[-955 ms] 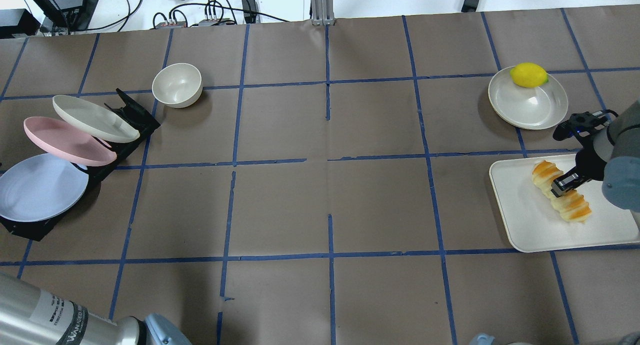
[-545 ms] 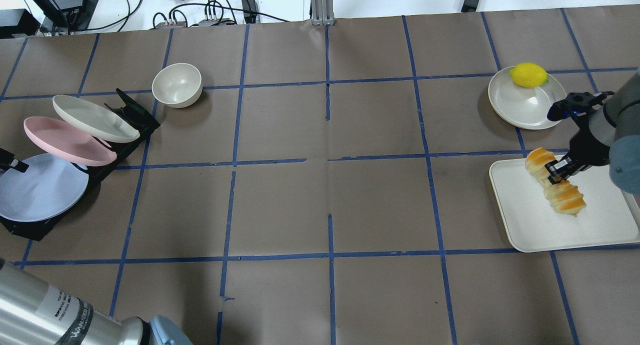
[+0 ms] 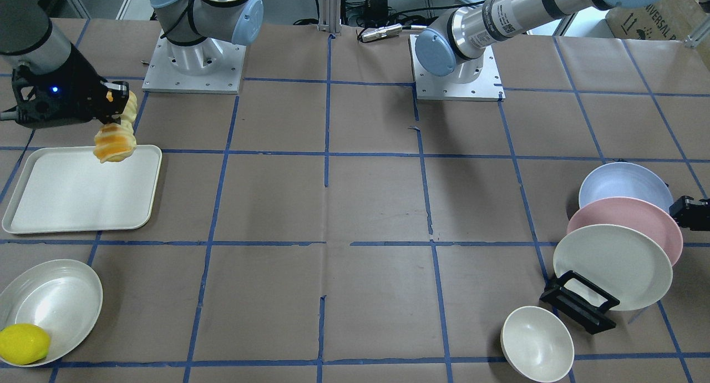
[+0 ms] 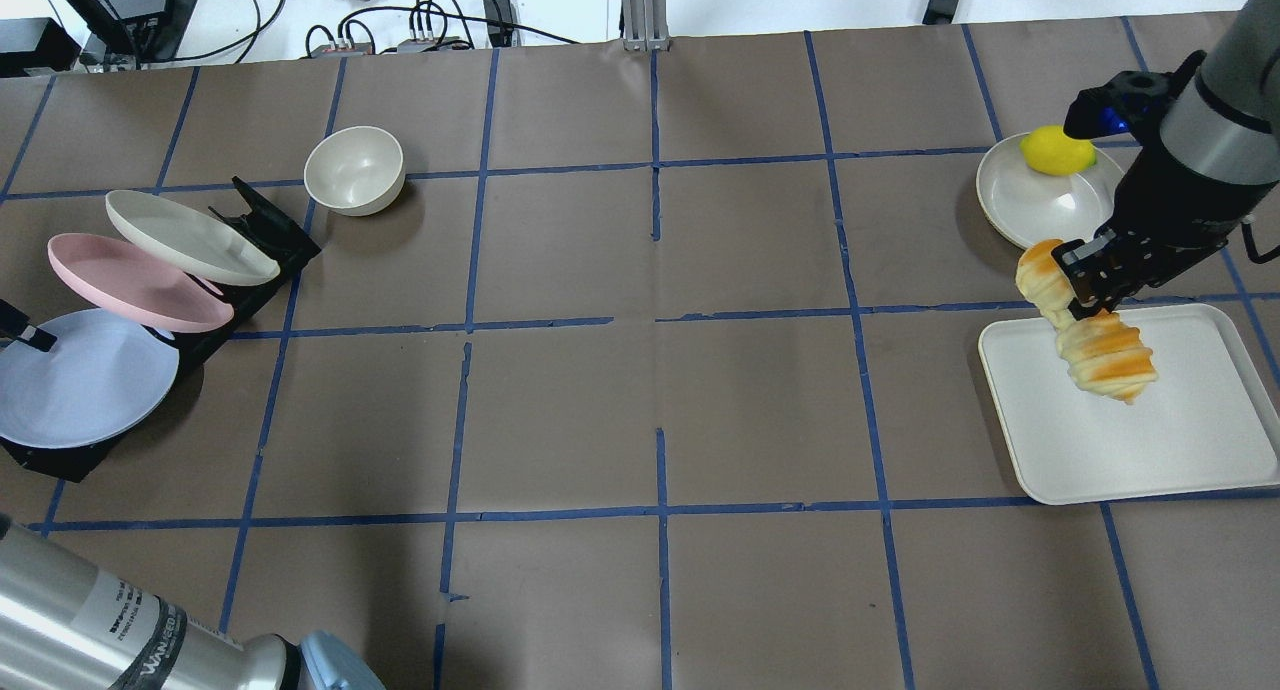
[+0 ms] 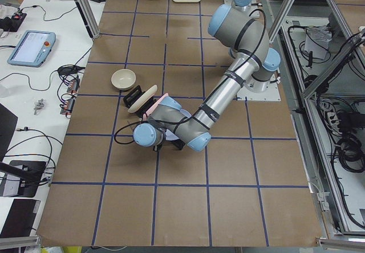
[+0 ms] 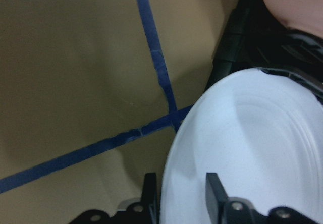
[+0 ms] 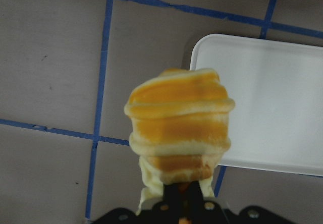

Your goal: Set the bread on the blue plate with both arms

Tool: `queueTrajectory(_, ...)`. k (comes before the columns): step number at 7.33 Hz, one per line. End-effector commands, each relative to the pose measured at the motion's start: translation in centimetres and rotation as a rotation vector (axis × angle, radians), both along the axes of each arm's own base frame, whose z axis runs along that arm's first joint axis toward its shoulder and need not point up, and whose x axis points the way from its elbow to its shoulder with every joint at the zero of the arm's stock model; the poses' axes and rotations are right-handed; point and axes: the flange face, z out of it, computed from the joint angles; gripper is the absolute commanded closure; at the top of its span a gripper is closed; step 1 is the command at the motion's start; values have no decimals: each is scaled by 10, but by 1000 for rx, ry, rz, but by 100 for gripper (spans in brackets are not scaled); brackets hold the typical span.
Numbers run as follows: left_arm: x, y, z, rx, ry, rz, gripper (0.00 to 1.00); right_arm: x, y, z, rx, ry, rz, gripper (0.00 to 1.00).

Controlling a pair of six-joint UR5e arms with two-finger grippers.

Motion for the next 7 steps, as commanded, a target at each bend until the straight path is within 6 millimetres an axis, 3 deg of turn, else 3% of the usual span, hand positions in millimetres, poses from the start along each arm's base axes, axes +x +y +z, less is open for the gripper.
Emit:
queueTrajectory(1, 1, 2, 17, 11, -45, -14, 97, 59, 17, 40, -9, 15, 8, 96)
queueTrajectory(3, -7, 11, 57, 7, -50, -16, 97, 99, 24, 38, -12, 23, -15, 96)
queueTrajectory(6, -18, 41, 114, 33, -41, -18, 97, 104, 25, 35, -9, 5, -36, 96)
queueTrajectory(7, -33, 50, 140, 33, -43, -18, 97, 104, 25, 35, -9, 3, -35, 95)
